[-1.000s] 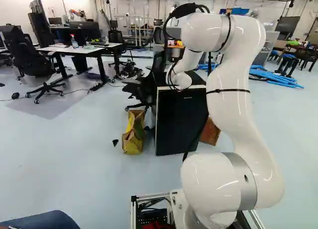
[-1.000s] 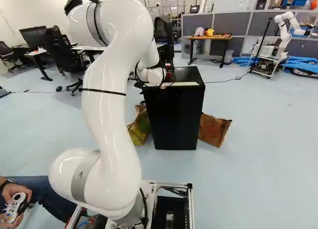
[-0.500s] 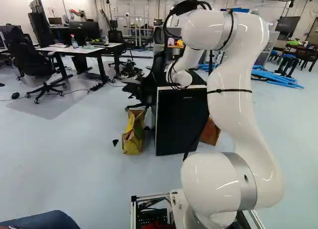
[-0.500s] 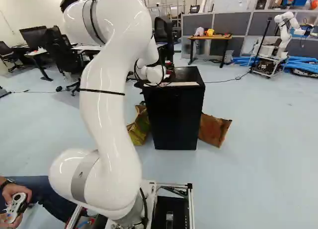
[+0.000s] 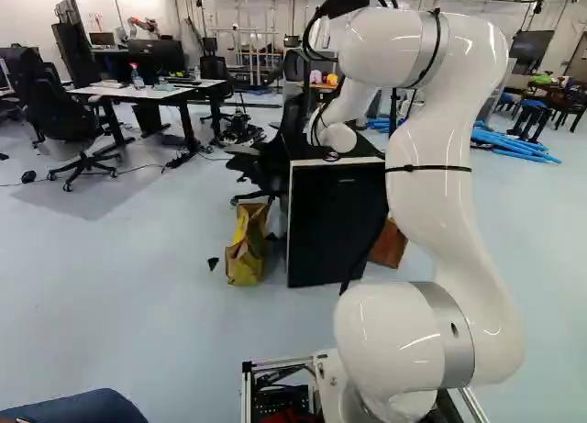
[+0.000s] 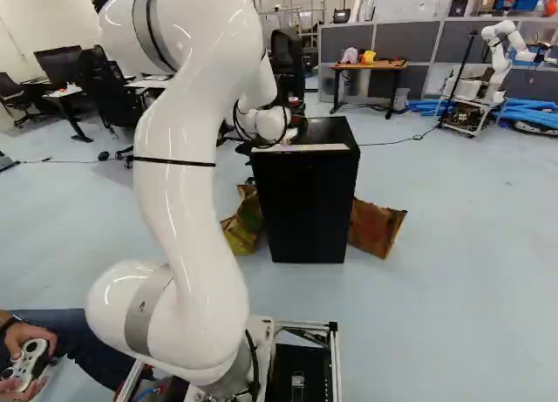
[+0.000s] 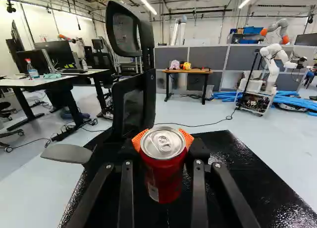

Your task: Grab a drink from the fridge

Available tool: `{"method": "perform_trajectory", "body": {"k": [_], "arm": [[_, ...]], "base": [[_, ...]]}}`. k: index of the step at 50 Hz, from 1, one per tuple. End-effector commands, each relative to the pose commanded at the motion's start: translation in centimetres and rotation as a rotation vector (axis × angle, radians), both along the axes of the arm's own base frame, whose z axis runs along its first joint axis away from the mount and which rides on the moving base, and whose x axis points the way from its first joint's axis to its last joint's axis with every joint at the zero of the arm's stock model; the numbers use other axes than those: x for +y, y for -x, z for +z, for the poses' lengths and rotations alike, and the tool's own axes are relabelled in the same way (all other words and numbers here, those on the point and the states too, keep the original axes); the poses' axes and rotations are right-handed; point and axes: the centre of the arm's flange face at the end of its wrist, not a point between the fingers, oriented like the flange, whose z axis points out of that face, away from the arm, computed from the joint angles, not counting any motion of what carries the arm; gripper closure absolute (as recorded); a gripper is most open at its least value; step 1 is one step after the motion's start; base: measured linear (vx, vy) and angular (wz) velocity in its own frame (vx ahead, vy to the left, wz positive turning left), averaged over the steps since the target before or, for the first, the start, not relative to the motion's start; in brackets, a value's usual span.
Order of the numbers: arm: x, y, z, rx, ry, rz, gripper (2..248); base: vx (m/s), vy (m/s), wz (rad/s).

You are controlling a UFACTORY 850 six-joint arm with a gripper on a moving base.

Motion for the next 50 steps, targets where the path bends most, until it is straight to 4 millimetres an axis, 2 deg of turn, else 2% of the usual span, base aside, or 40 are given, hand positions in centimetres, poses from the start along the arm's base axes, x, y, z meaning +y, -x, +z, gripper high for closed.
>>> {"method": "perform_trajectory", "body": {"k": [25,50], "arm": [[0.4,1.1,0.2,0.008,-0.001,0.004,150],[1.4,4.4,0.8,0.030,-0.002,0.016,150]], "base": [[0.000,0.000,0.000],[0.000,0.000,0.000]]}}
